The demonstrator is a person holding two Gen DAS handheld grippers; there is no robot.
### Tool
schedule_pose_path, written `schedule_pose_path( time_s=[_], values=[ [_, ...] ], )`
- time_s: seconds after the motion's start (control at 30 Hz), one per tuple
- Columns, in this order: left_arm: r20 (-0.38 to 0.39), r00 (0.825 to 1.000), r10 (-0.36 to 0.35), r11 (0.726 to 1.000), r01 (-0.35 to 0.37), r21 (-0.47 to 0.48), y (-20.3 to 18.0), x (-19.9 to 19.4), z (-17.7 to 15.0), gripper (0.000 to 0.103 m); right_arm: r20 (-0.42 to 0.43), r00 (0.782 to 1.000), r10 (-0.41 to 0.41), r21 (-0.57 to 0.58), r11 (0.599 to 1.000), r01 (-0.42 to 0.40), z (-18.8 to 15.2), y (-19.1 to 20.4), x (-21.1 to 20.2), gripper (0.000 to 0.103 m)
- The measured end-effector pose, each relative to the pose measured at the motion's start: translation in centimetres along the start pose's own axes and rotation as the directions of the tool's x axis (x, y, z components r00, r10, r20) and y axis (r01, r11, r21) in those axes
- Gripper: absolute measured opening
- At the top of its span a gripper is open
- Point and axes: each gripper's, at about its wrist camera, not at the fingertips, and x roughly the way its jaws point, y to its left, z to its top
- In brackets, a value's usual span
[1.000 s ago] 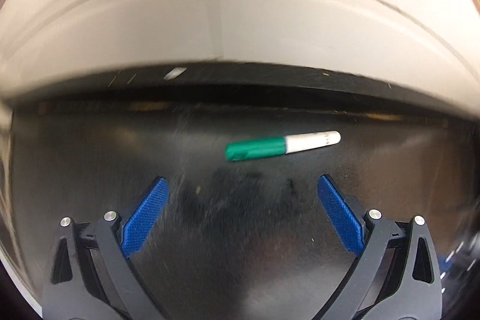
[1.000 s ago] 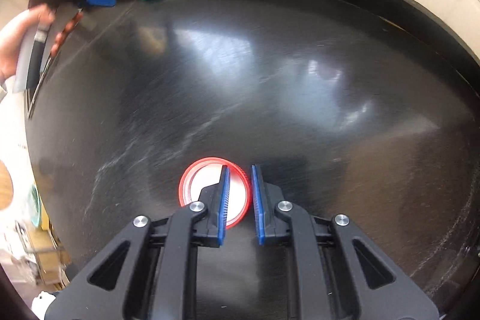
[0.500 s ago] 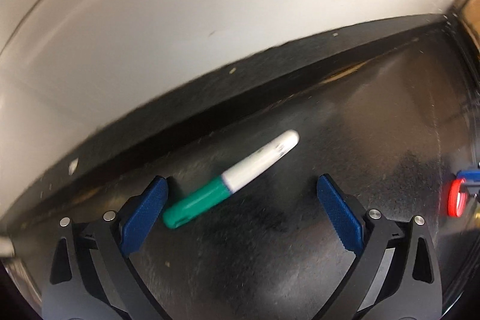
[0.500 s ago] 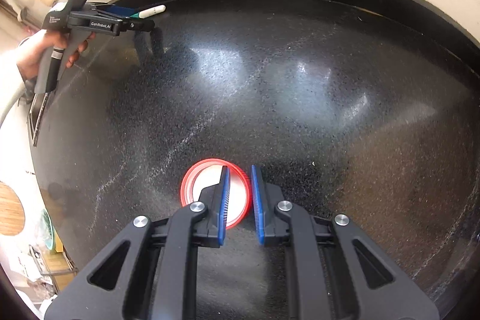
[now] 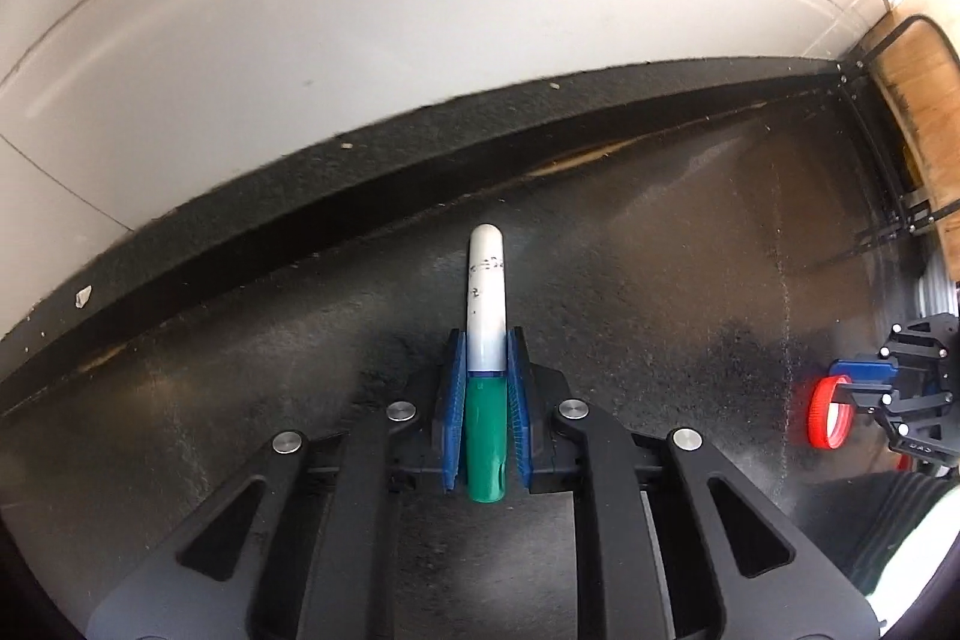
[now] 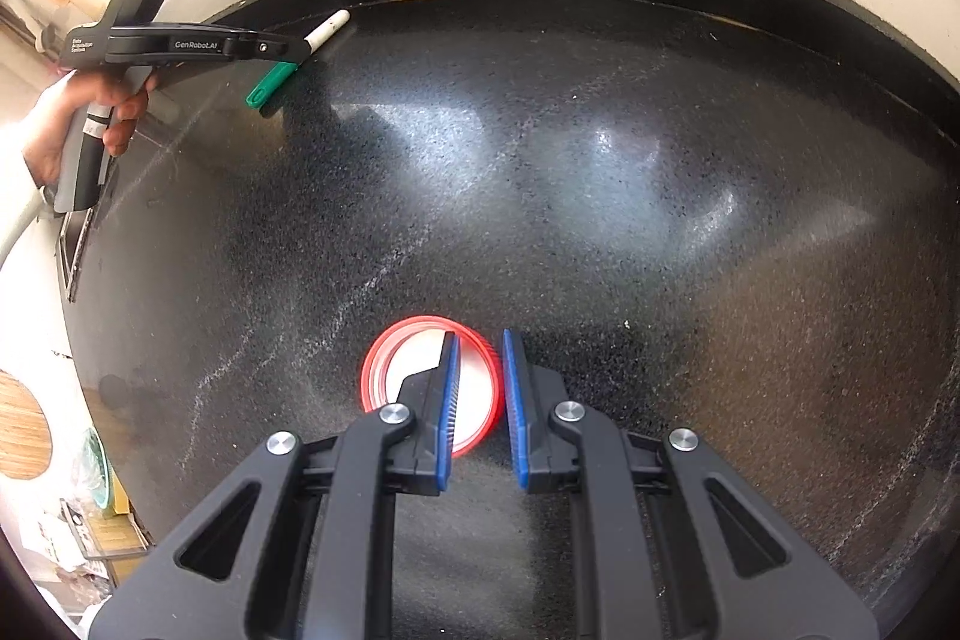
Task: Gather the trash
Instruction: 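Grasp the green-capped marker with the left gripper while the right grasps the red lid, then carry the marker and red lid over the bin with both grippers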
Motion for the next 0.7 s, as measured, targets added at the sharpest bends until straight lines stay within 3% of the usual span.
schedule_pose_path(
  time_s=[0.3, 0.43, 0.57, 0.7],
  values=[
    [0.004, 0.997, 0.083, 0.996, -0.083, -0.034, -4.4, -0.1, -1.8, 0.012, 0.024, 1.000, -0.001, 0.055, 0.998, 0.000, -1.8, -0.6, -1.2, 0.007],
    [0.051, 0.994, 0.095, 0.984, -0.086, -0.154, -5.1, -2.3, -4.8, 0.013, 0.047, 0.999, 0.007, 0.062, 0.998, -0.010, -2.1, -0.9, -2.8, 0.007],
    [0.096, 0.988, 0.117, 0.936, -0.078, -0.343, -3.9, -6.3, -10.5, 0.012, 0.050, 0.998, 0.030, 0.015, 0.999, -0.031, -2.1, 0.3, -3.6, 0.007],
    [0.124, 0.976, 0.181, 0.853, -0.093, -0.514, -2.1, -10.7, -18.3, 0.013, 0.025, 0.997, 0.077, -0.093, 0.993, -0.074, -1.8, 3.8, -3.5, 0.007]
  ],
)
